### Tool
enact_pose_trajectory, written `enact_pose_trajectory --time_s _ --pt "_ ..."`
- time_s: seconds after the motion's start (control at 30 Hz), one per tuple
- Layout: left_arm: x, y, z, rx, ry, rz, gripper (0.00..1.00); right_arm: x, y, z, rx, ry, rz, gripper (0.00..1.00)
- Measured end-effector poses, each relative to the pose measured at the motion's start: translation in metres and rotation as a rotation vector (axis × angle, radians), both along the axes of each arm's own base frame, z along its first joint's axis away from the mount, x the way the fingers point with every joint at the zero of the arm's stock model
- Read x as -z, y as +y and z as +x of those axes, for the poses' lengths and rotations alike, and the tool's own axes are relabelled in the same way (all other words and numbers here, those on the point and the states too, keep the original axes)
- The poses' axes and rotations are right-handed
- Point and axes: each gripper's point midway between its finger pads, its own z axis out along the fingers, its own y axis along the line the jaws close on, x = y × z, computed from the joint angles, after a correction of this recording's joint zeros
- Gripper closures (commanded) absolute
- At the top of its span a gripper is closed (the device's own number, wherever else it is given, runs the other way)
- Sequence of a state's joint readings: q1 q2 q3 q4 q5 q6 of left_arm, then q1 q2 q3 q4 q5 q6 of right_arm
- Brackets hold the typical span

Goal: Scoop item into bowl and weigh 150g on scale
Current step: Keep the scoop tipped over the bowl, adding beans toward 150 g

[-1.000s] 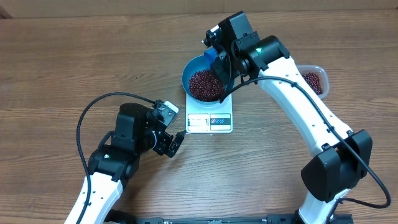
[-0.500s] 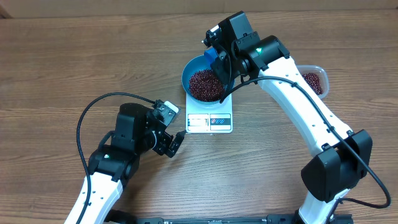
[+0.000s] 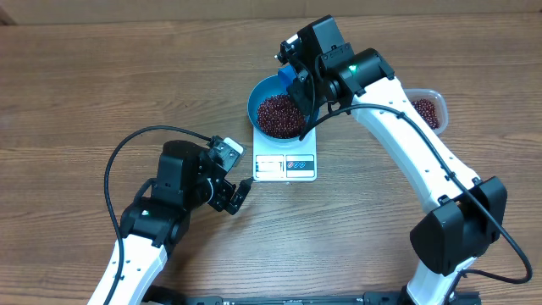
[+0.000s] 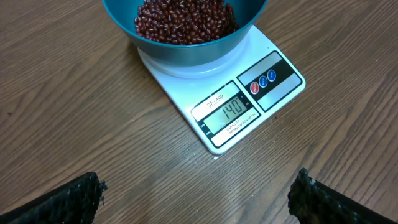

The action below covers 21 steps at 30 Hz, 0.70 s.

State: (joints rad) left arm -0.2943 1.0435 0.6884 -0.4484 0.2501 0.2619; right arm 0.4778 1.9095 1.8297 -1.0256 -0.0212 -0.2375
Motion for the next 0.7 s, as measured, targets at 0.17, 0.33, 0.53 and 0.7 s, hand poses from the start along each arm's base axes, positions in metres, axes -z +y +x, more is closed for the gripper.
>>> enact_pose_trajectory --time_s 0.17,0.33,0.53,0.7 --pt "-0.0002 0.0 0.0001 0.0 0.0 0.0 0.01 0.0 -0.0001 0.0001 -0.006 -0.002 -0.003 0.96" --pt "0.0 0.0 0.0 0.0 0.0 0.0 0.0 -0.0001 -0.0011 0.0008 -0.01 -0.008 -0.012 0.96" --pt "-0.0002 0.0 0.0001 0.0 0.0 0.0 0.0 0.0 -0.0016 0.001 -0.014 -0.011 -0.018 0.96" --pt "0.0 0.0 0.0 0.0 0.0 0.0 0.01 0.0 -0.0016 0.0009 -0.017 -0.011 -0.019 0.96"
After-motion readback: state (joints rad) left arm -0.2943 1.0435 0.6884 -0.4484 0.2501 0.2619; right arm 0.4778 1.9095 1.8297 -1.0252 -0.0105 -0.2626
